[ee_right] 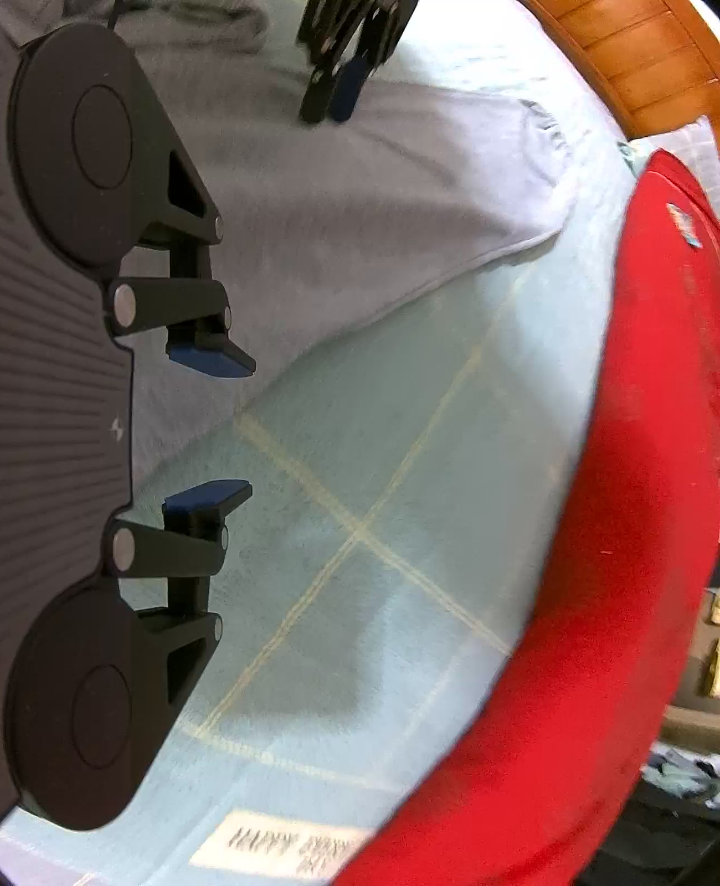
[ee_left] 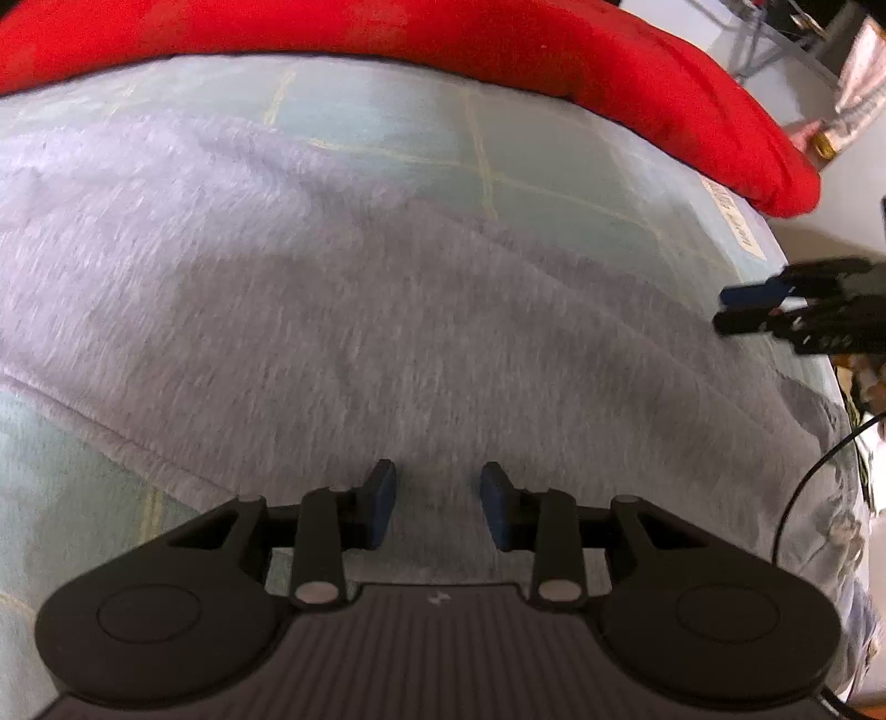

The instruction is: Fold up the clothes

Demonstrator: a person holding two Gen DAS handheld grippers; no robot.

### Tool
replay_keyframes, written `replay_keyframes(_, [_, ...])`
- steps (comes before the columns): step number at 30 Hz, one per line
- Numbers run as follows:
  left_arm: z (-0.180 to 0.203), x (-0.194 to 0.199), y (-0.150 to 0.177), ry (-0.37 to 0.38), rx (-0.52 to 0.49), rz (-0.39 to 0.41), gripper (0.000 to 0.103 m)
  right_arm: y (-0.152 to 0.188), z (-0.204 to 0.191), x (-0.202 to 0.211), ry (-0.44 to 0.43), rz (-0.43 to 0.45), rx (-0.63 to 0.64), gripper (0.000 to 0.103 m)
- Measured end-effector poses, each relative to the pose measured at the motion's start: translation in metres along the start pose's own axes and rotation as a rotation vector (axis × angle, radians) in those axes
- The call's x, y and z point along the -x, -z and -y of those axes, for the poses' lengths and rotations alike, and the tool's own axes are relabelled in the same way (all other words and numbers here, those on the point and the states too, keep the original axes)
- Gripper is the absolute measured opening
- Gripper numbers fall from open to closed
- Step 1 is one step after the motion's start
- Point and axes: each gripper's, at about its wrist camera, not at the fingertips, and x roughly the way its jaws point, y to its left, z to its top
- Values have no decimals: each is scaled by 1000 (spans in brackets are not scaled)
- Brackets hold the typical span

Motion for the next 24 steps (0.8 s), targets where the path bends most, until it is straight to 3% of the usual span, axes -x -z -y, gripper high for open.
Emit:
replay_keyframes(6, [10, 2, 3, -38, -22, -12, 36, 15, 1, -14, -111, -1, 63, 41])
replay_keyframes(8, [12, 4, 2, -50, -26, -14, 36, 19, -5, -12, -126, 7, 86, 11])
replay_keyframes(13, [24, 8, -6, -83, -43, -25, 38, 18, -24, -5, -46, 37, 165, 9])
replay_keyframes(18, [34, 12, -16, -71, -77, 4, 44, 3, -2, 3, 65, 82, 121, 9])
replay_keyframes(21, [30, 2, -16, -77, -89, -33, 45, -1, 15, -6, 59, 56, 35, 10])
replay_keyframes(24, [19, -5, -11, -82, -70, -81, 44, 3, 13, -16, 71, 36, 29, 13])
